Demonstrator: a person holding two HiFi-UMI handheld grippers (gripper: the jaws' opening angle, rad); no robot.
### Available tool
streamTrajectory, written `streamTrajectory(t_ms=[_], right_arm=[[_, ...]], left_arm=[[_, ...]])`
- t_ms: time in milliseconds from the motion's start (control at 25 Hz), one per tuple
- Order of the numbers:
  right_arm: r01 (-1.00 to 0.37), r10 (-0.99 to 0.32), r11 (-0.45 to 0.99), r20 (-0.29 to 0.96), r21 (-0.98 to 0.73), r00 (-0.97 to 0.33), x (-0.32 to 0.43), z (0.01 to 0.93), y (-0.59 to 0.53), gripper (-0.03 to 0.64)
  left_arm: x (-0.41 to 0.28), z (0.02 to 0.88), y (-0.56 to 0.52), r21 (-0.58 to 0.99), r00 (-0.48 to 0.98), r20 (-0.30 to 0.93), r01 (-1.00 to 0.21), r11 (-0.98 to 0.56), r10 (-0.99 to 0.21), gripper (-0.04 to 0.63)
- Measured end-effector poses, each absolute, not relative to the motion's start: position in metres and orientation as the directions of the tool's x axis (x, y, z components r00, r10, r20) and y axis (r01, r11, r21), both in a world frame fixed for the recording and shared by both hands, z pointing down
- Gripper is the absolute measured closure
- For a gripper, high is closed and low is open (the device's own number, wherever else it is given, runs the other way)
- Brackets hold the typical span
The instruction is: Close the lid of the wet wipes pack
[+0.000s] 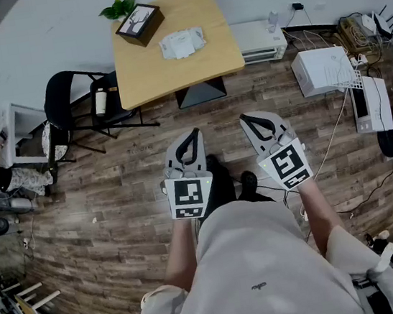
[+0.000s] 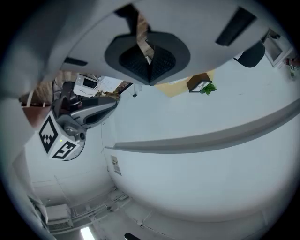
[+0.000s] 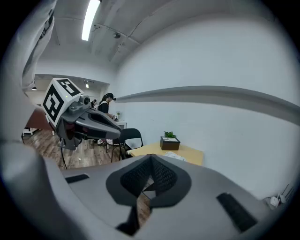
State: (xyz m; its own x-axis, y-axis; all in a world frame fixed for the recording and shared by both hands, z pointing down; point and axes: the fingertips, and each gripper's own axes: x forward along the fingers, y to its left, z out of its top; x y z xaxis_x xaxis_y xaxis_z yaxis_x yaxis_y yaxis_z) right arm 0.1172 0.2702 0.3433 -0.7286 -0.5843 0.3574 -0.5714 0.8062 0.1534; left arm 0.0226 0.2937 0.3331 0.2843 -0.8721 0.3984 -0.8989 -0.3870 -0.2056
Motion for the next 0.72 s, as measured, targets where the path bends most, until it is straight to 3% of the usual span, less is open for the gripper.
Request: streamTrajectory(t_ms=[720], right_arm=[[-0.597,-0.602,0.792,0.329,0.129,-0.727,0.144,0.331,0.266,0.618]], left_arm=[[0.051,0.32,0.286,-0.209,0.301,0.385,-0.892,-0.4,-0.872,0.589]])
